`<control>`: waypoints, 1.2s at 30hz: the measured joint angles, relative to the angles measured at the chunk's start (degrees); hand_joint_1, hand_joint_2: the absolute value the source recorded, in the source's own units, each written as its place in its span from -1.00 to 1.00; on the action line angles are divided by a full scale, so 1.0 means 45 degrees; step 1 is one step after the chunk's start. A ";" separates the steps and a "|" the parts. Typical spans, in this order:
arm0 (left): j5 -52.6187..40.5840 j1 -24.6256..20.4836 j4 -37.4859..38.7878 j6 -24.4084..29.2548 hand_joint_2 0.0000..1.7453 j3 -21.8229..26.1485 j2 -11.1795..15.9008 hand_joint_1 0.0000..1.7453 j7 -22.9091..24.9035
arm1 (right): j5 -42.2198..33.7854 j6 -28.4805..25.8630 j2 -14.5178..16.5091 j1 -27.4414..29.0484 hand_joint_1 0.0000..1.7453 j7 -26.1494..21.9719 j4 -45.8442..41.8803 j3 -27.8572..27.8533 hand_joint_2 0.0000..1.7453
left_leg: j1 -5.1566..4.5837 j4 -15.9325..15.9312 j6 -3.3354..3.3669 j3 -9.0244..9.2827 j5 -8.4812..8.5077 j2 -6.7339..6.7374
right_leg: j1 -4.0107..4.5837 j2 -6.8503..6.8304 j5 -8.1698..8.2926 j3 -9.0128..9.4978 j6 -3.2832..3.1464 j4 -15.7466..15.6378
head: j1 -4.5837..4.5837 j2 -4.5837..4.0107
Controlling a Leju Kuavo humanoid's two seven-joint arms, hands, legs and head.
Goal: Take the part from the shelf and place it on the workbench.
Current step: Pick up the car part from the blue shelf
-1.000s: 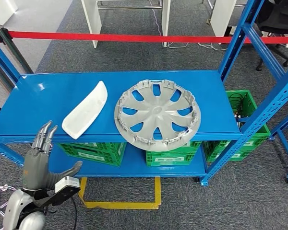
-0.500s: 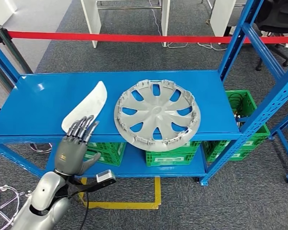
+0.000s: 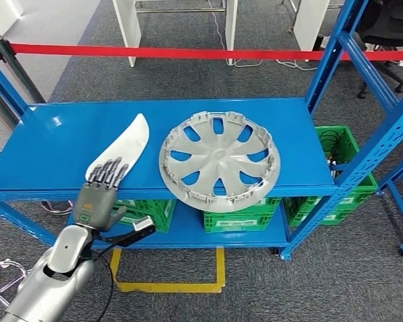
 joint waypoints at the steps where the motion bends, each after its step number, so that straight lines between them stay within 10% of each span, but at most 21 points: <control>1: 0.0157 0.0030 0.0135 0.0000 1.00 0.0275 0.0076 -1.00 0.0034 | 0.0024 0.0072 0.0002 0.0004 -1.00 0.0016 -0.0078 -0.0006 -1.00 | 0.0000 -0.0001 0.0000 -0.0001 0.0000 0.0000 | 0.0001 -0.0002 0.0000 0.0000 0.0000 0.0000 | 0.0001 0.0000; 13: 0.1336 0.0444 0.1403 -0.0035 1.00 0.2935 0.0464 -1.00 0.0025 | -0.0162 0.0963 0.0369 0.0022 -1.00 0.0359 -0.1377 -0.0083 -1.00 | -0.0003 0.0001 -0.0001 -0.0004 0.0001 -0.0001 | 0.0000 -0.0005 0.0000 0.0003 0.0000 0.0000 | 0.0004 0.0000; 36: 0.0837 0.0228 0.2240 0.0431 1.00 0.3483 0.0489 -1.00 -0.0370 | -0.0318 0.1029 0.0569 0.0045 -1.00 0.0447 -0.1990 -0.0098 -1.00 | -0.0004 0.0004 -0.0001 -0.0001 0.0000 -0.0002 | 0.0000 -0.0004 0.0000 0.0002 0.0001 -0.0001 | 0.0001 0.0000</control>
